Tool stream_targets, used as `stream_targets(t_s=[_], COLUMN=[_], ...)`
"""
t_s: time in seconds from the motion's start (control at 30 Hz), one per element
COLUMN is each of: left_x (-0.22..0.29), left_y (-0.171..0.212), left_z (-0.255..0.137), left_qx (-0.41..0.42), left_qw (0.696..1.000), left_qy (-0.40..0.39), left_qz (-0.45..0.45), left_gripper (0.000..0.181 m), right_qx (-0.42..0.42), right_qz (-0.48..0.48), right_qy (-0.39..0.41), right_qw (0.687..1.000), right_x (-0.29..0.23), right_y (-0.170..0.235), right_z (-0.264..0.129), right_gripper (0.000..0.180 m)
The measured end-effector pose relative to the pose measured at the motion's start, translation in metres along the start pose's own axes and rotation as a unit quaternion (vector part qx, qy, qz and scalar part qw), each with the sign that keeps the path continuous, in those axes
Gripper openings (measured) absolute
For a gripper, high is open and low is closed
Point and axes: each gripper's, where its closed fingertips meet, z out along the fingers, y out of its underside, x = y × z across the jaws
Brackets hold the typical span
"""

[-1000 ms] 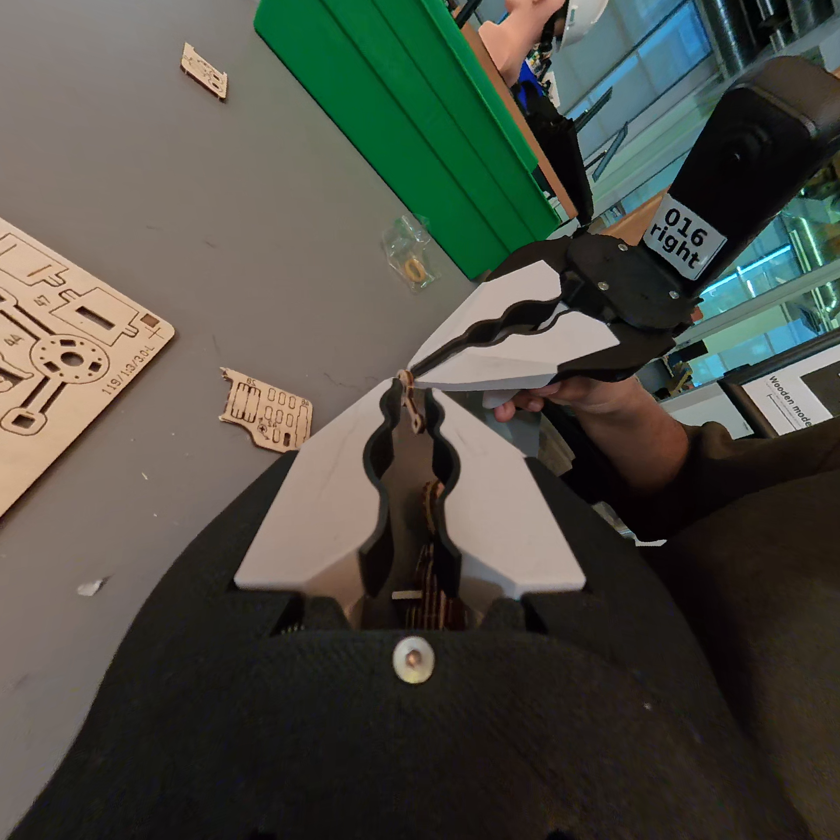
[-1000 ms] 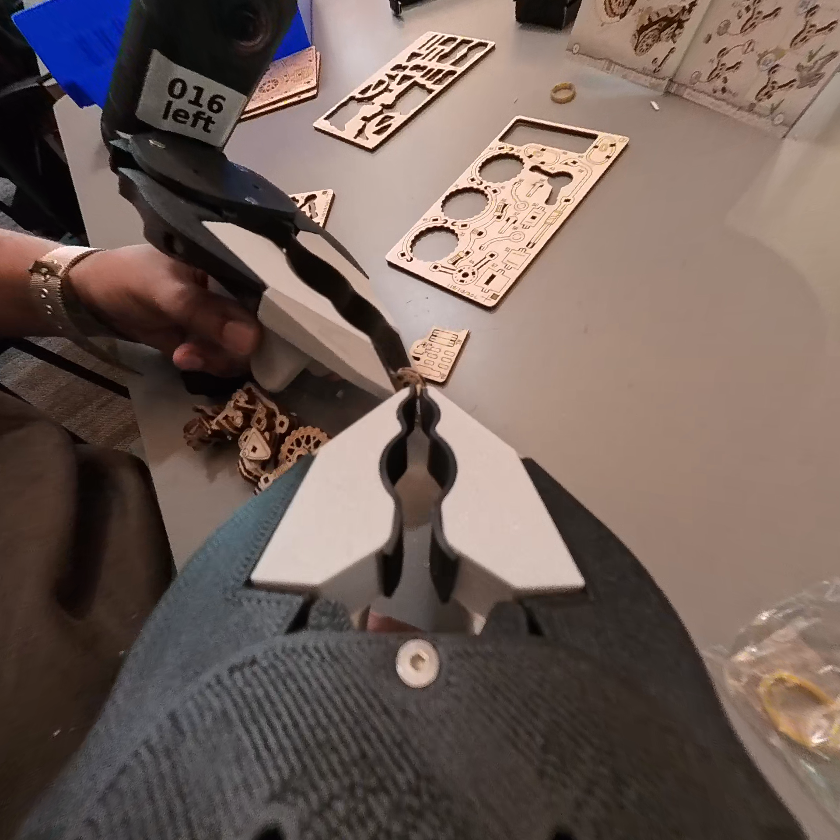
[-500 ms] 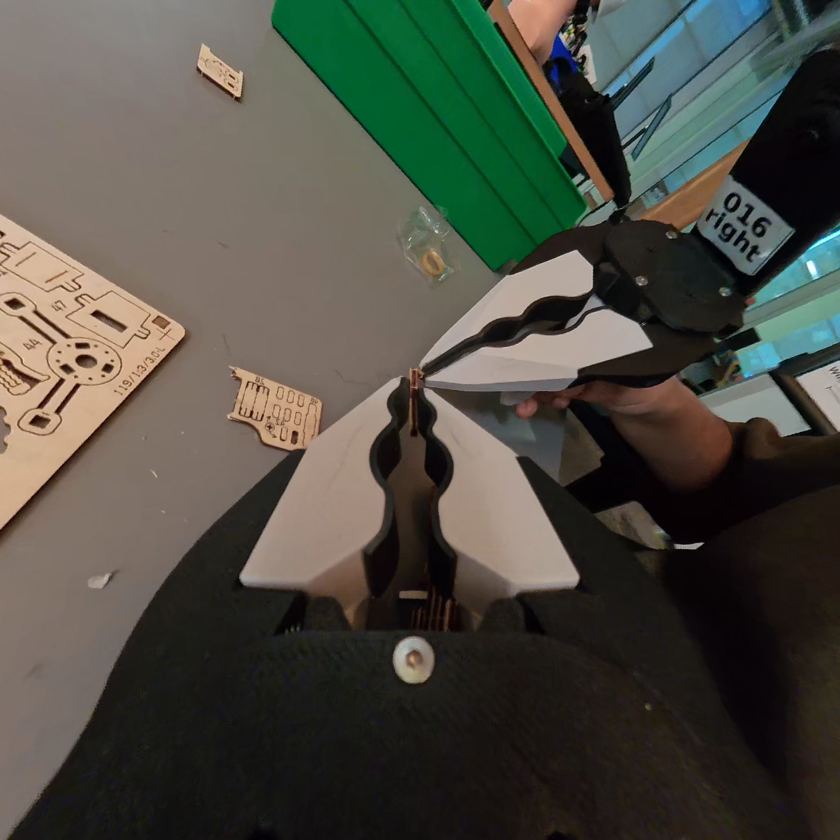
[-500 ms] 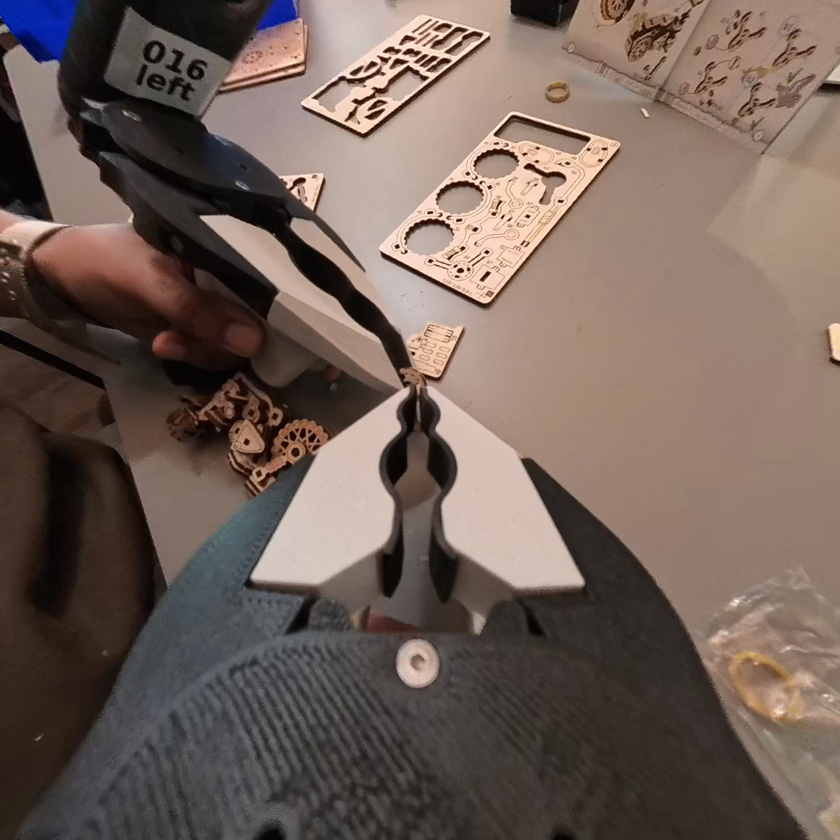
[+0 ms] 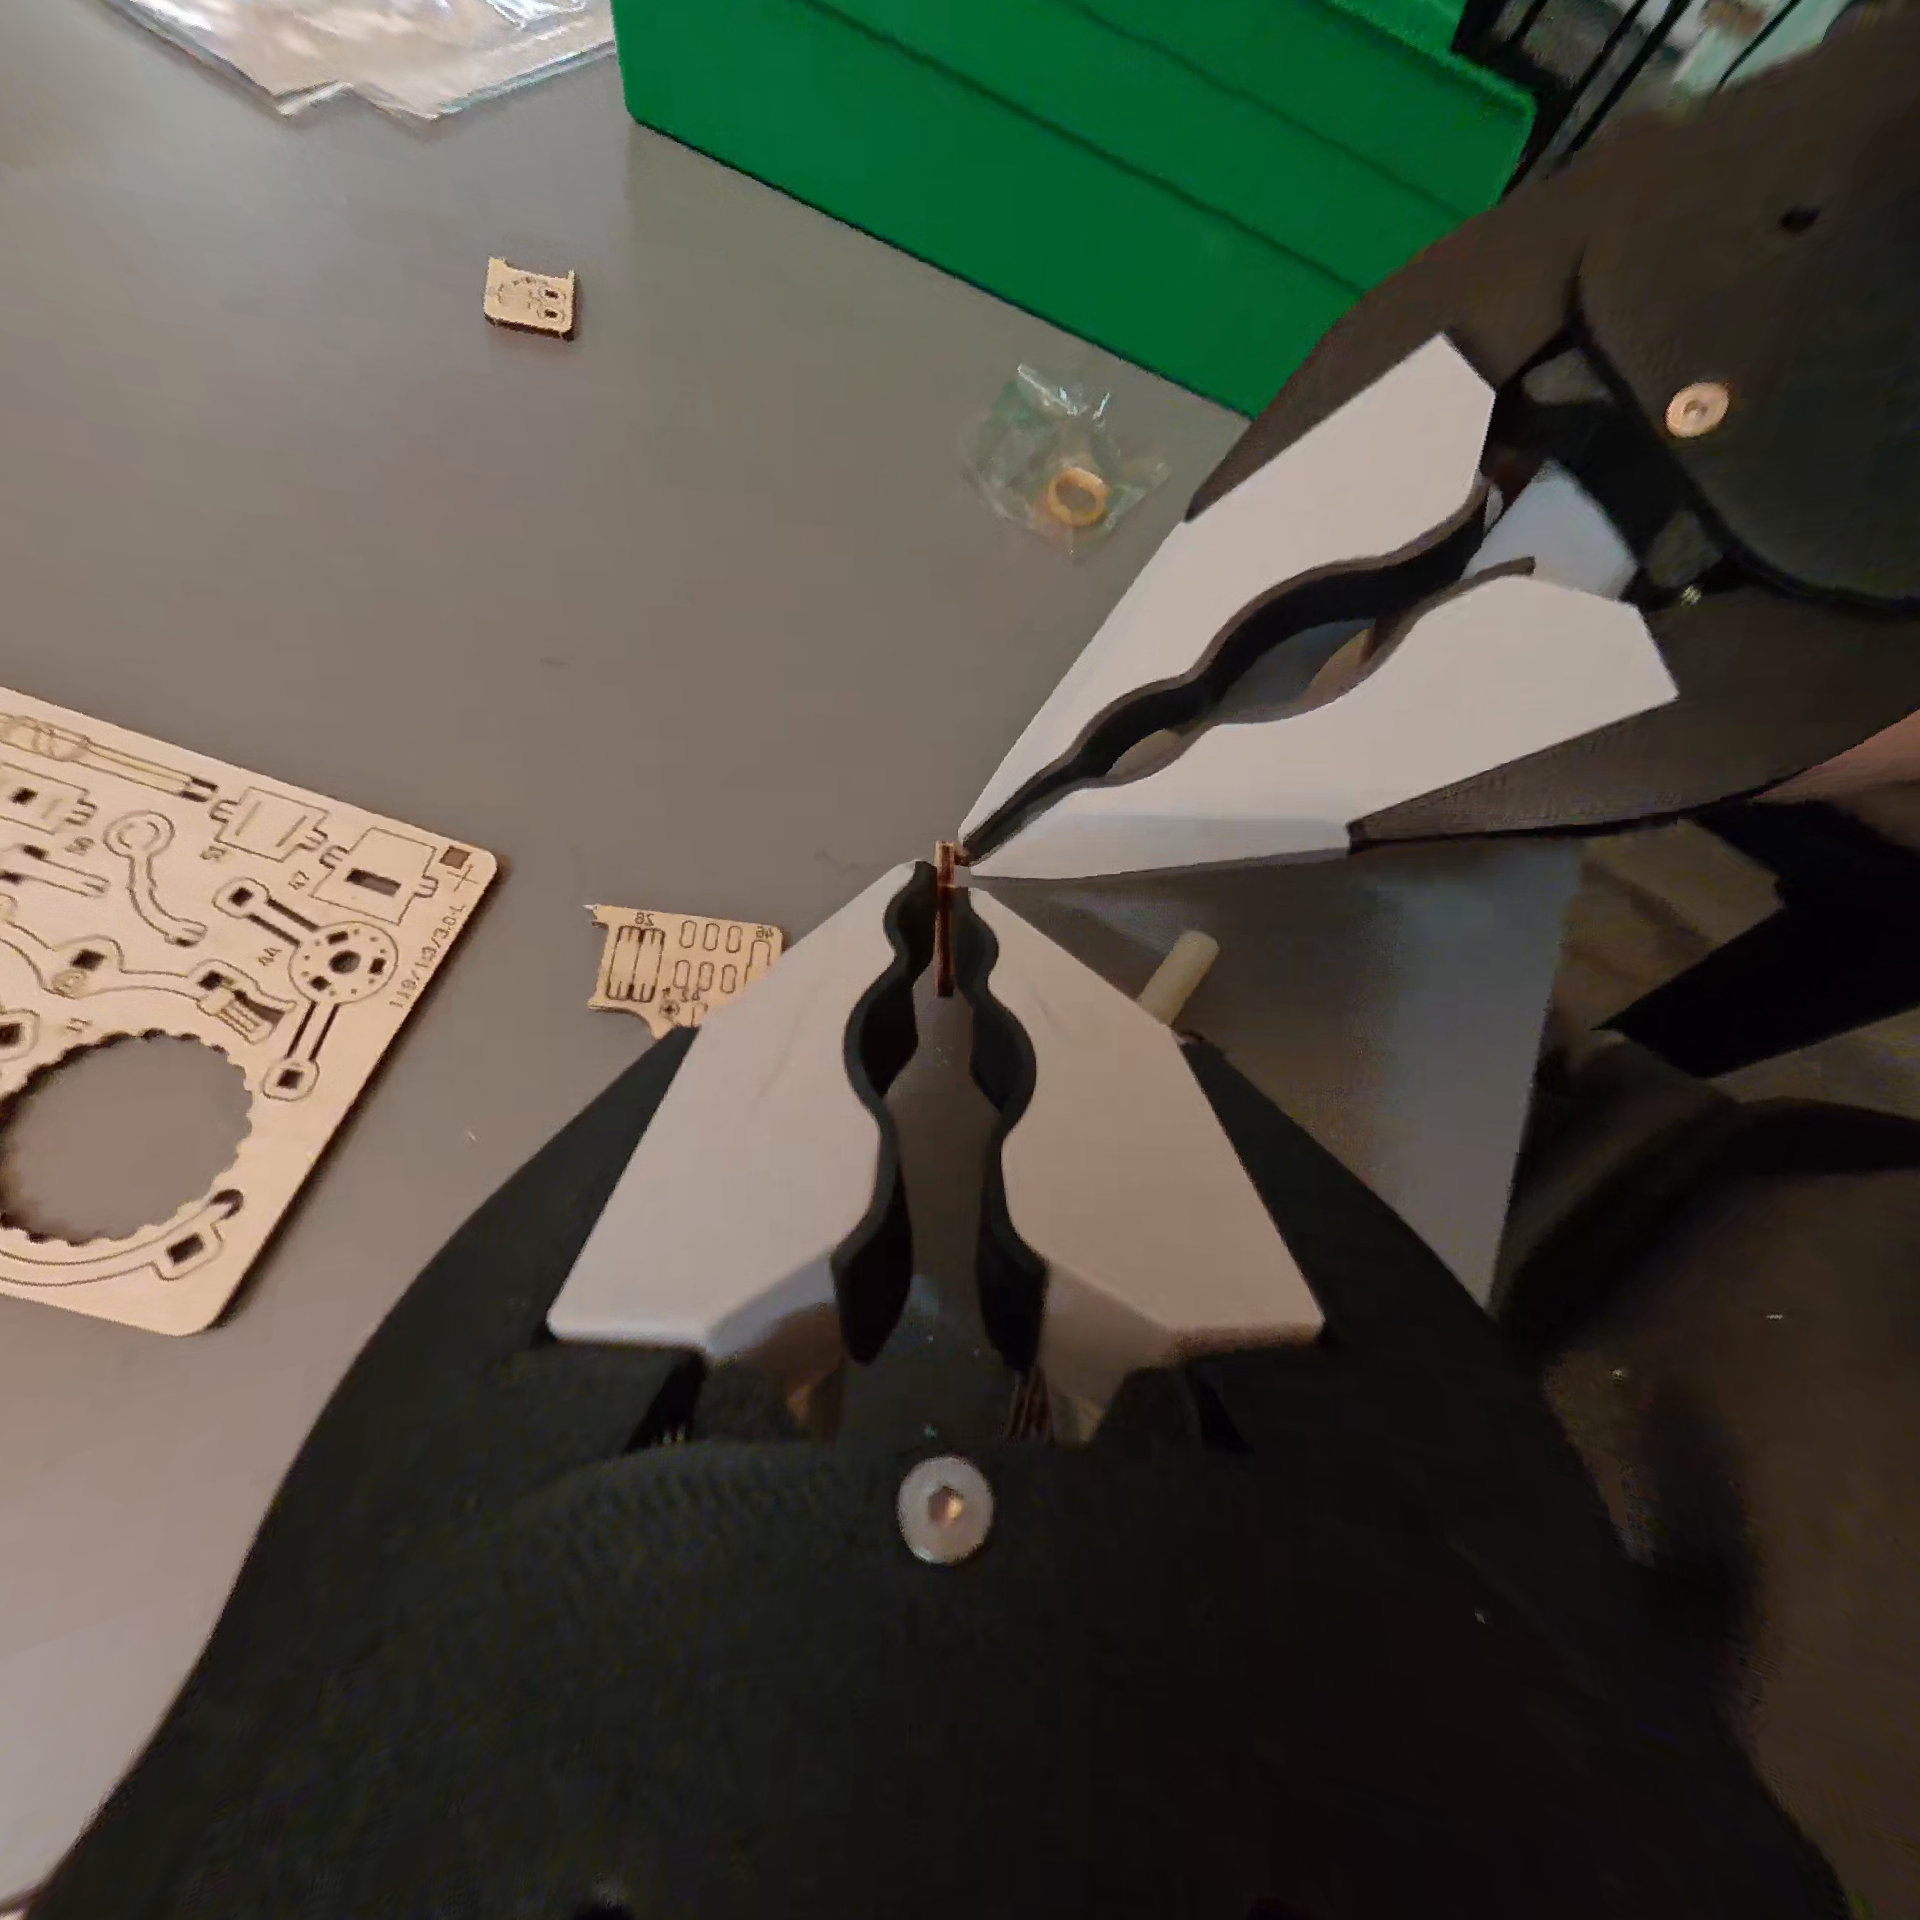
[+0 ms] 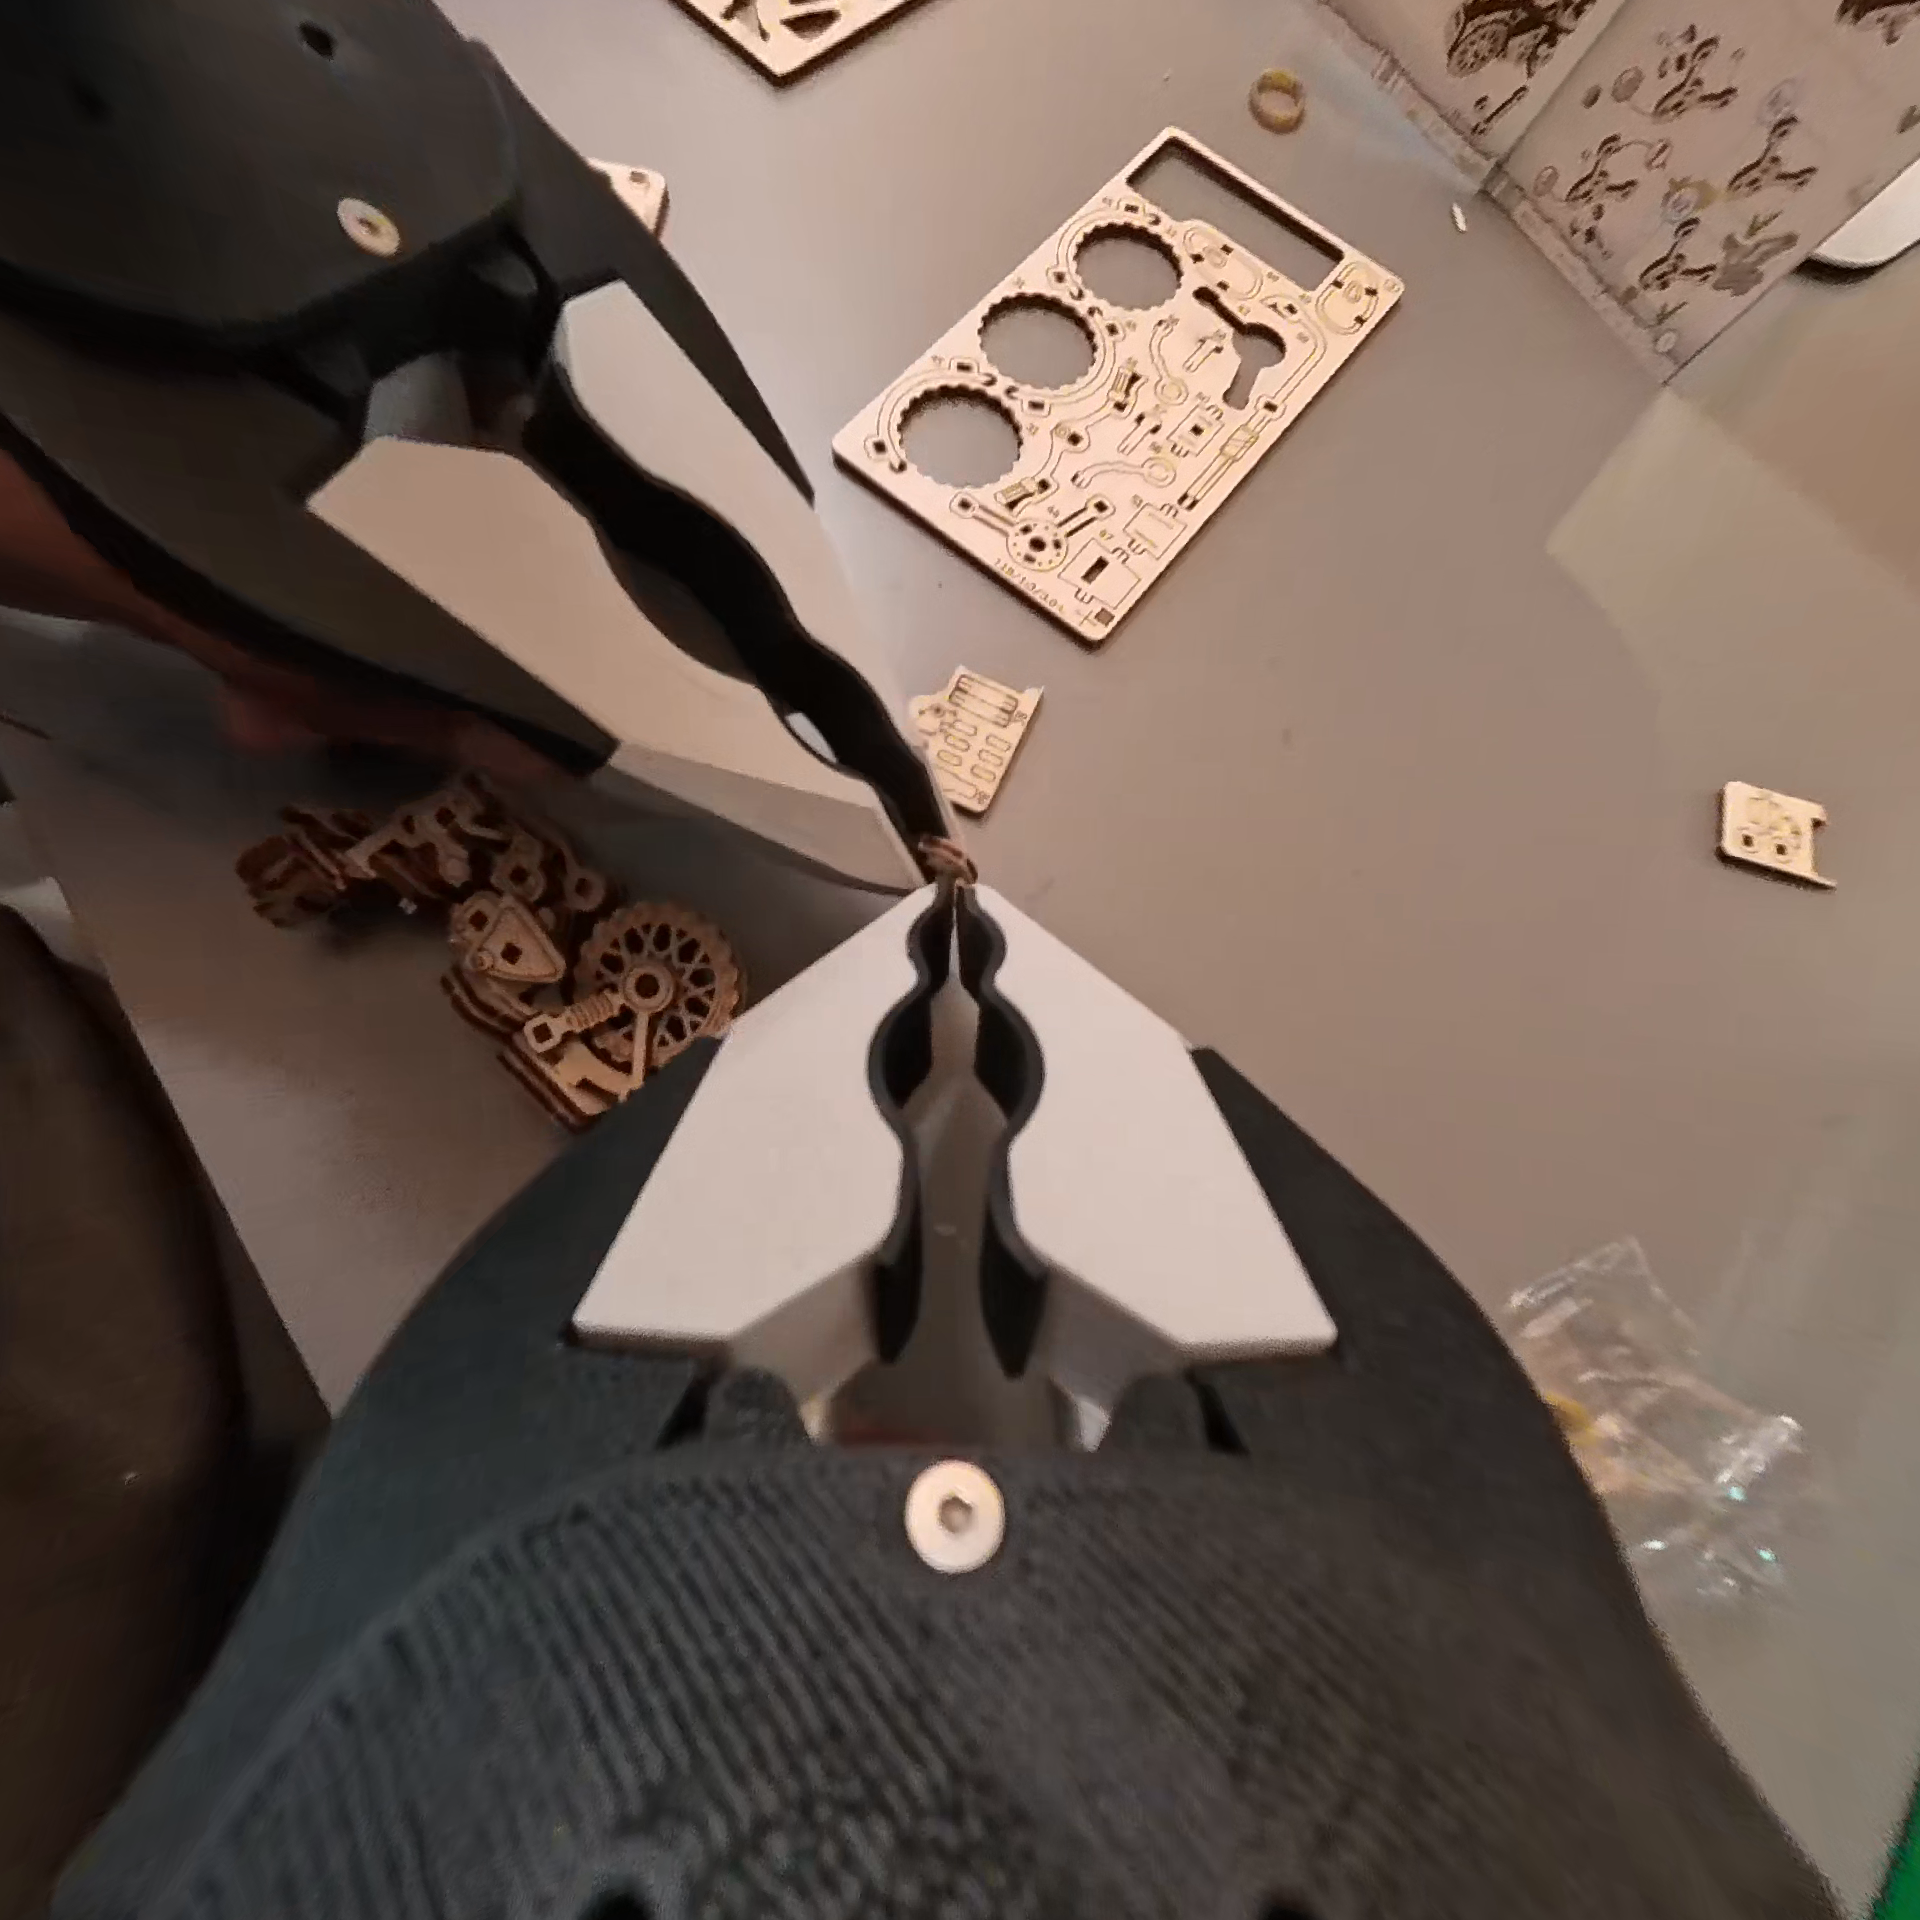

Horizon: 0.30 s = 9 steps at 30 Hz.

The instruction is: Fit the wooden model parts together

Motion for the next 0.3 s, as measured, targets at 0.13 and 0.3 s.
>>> stream_targets(t_s=[0.13,0.3], left_x=[-0.0012,-0.0035], left_y=[0.0018,0.0010], left_z=[0.0009,-0.0002], left_qx=[-0.008,-0.004], left_qw=[0.999,1.000], left_qy=[-0.018,0.006], left_qz=[0.027,-0.012], left_gripper=[0.000,0.001], right_qx=[-0.002,0.023], right_qz=[0.019,0.046], right_qy=[-0.009,-0.022], right_qw=[1.000,0.998], right_x=[-0.0004,0.0006], right_y=[0.0013,-0.0019], right_z=[0.0014,0.0029], right_gripper=[0.000,0.000])
